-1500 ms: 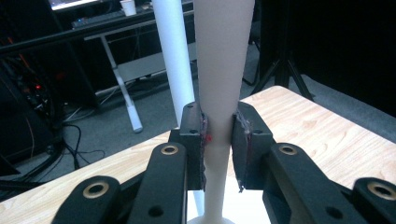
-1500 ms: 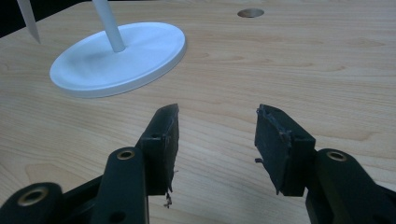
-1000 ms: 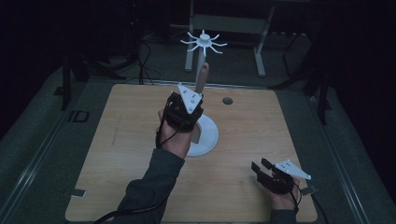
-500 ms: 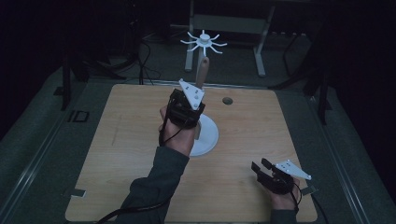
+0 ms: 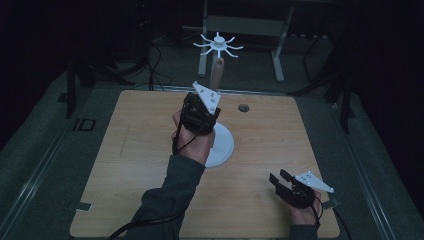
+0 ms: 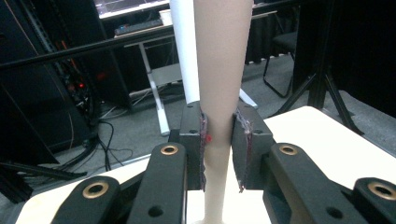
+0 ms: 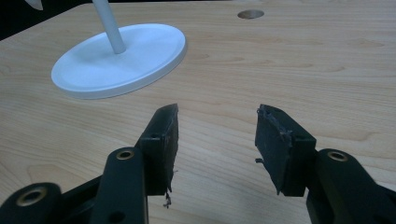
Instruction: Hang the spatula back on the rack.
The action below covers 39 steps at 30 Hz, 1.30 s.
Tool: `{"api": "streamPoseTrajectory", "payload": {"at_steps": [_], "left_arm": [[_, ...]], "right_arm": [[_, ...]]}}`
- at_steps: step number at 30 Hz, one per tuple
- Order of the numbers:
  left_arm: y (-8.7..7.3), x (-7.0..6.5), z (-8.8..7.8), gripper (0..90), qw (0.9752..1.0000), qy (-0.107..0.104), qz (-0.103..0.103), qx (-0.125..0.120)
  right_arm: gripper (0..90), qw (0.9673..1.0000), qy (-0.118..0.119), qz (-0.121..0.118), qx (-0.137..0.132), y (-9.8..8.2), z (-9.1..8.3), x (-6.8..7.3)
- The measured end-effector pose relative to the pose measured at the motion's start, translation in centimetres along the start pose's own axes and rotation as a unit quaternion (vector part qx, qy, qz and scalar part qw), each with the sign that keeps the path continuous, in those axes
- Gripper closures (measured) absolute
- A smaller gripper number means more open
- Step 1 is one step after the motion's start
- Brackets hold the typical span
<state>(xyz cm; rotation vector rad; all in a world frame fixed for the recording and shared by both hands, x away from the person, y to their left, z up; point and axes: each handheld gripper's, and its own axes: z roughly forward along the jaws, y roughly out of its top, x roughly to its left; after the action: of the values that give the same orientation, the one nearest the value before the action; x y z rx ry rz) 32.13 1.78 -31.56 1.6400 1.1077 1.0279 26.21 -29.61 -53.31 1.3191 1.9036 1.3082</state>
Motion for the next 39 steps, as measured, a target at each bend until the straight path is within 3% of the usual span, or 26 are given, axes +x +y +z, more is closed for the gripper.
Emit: {"api": "streamPoseTrajectory", "payload": {"at_steps": [39], "left_arm": [[0.3, 0.0, 1.8, 75.5, 0.9999, 0.014, -0.001, 0.008]], "right_arm": [[48.9, 1.0000, 0.001, 0.000, 0.000, 0.0, 0.0, 0.0]]}}
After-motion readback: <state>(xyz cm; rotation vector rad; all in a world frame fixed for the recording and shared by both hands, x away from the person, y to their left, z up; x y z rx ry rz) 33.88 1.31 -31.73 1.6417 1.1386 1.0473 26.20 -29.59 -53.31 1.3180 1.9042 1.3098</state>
